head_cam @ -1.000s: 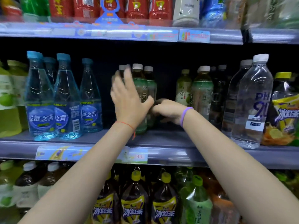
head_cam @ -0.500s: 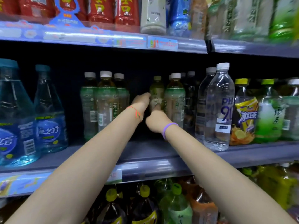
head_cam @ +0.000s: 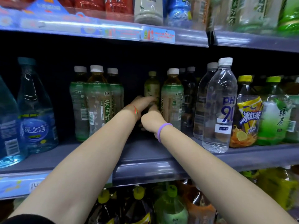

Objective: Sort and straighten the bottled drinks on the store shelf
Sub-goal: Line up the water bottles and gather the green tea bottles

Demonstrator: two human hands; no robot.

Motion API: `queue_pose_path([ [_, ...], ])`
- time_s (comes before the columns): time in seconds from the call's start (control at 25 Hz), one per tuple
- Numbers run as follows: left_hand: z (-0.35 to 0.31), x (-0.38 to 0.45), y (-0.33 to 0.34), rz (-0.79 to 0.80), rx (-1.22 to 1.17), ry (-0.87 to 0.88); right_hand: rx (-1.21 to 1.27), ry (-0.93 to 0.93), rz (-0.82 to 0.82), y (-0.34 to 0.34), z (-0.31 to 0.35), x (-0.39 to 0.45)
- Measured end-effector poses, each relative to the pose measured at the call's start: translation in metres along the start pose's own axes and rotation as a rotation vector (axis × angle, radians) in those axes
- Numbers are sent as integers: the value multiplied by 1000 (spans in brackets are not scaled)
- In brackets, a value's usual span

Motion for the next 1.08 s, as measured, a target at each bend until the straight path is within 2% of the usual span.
queue_pose_path([
  [0.16,4,6,0,-9,45,-4,55,44,32,4,-4,-2],
  [0.36,3,4,-1,-21,103,38,-26,13,-22,-5,-6,-19],
  [0.48,3,-2,-8,-59,84,31,-3,-40,-8,-2,-5,-21],
  [0.6,-1,-24,-14,-105,133,58,-67,-122,-9,-2,11,-62],
  [0.76,-4,-66,-13,-101,94,100,-177,-265,-144,-21,15,-93],
  [0.88,-22,-101,-20,-204,378,198,-144,-304,-162,-32,18,-98],
  [0.96,-35,-128,-32,-338,552,321,-126,-283,-159,-40,18,-94],
  [1.08,-48,-176,-51,-507,587,609,-91,-300,-171,-45,25,-97],
])
Point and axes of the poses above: each hand's wrist, its own x-axis towards the middle knuckle, its own y-axis out of the palm, z = x × y, the point moved 9 cm from there along x, towards the middle knuckle, and after that the axes turned 3 degrees about z, right-handed, at the moved point
